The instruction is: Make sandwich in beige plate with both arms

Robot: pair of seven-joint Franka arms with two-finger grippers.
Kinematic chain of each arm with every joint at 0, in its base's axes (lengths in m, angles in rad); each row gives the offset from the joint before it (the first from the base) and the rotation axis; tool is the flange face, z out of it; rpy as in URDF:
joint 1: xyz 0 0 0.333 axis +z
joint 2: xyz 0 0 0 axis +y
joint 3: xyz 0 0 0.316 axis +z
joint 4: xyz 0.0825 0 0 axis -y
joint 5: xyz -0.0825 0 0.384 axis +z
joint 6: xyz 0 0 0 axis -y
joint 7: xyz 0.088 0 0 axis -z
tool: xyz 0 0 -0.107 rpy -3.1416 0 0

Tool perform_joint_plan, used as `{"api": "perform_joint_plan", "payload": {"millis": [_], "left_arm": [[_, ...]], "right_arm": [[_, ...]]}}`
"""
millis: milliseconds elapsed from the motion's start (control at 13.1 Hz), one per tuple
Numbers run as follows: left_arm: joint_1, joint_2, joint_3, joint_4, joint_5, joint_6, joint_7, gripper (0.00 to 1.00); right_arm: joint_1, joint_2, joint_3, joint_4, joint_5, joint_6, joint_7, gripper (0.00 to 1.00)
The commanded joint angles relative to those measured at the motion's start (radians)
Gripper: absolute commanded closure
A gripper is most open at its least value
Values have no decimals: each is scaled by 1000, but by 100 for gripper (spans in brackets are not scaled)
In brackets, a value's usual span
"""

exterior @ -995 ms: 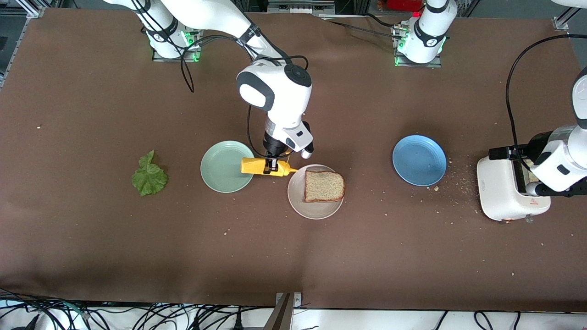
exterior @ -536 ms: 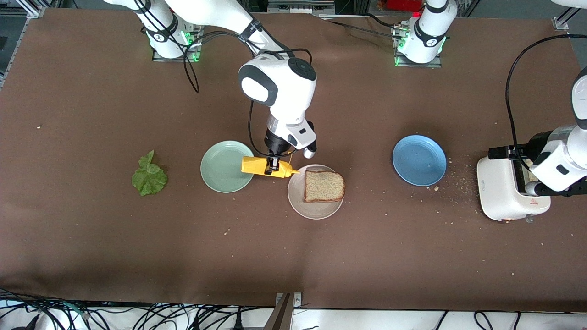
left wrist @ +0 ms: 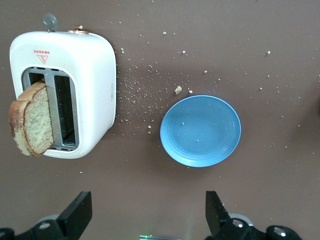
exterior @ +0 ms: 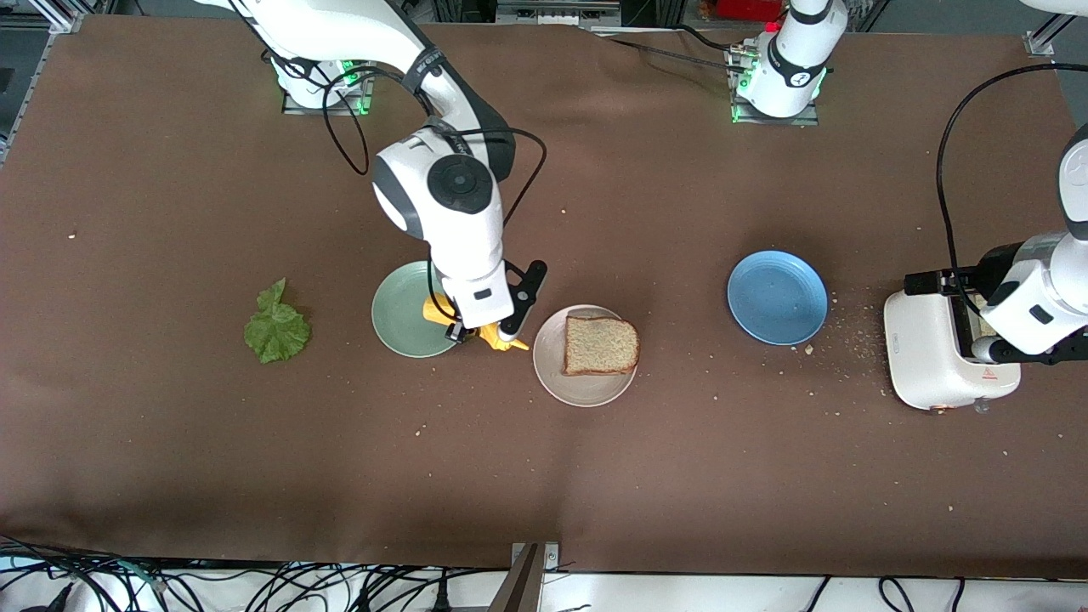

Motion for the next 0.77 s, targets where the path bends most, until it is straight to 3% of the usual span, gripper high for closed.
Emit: {"api": "perform_joint_plan", "payload": {"millis": [0,230,536,689], "left_arm": [[-4,-19,-8,-20,33,-8,-8,0],[-6,-19,-8,-20,33,-12,-8,0],[-10,-19,-9,-23,33,-20,-9,0],[-10,-19,-9,-23,33,-23,-9,0]], "right_arm": [[-66,-36,12,-2,227,-12,-120,100],[-183,-43,12,-14,518,-24,-417,100],[-330,-43,12,-17,752,-197,-769,100],[-408,-43,12,-25,827,-295,-928,100]]}}
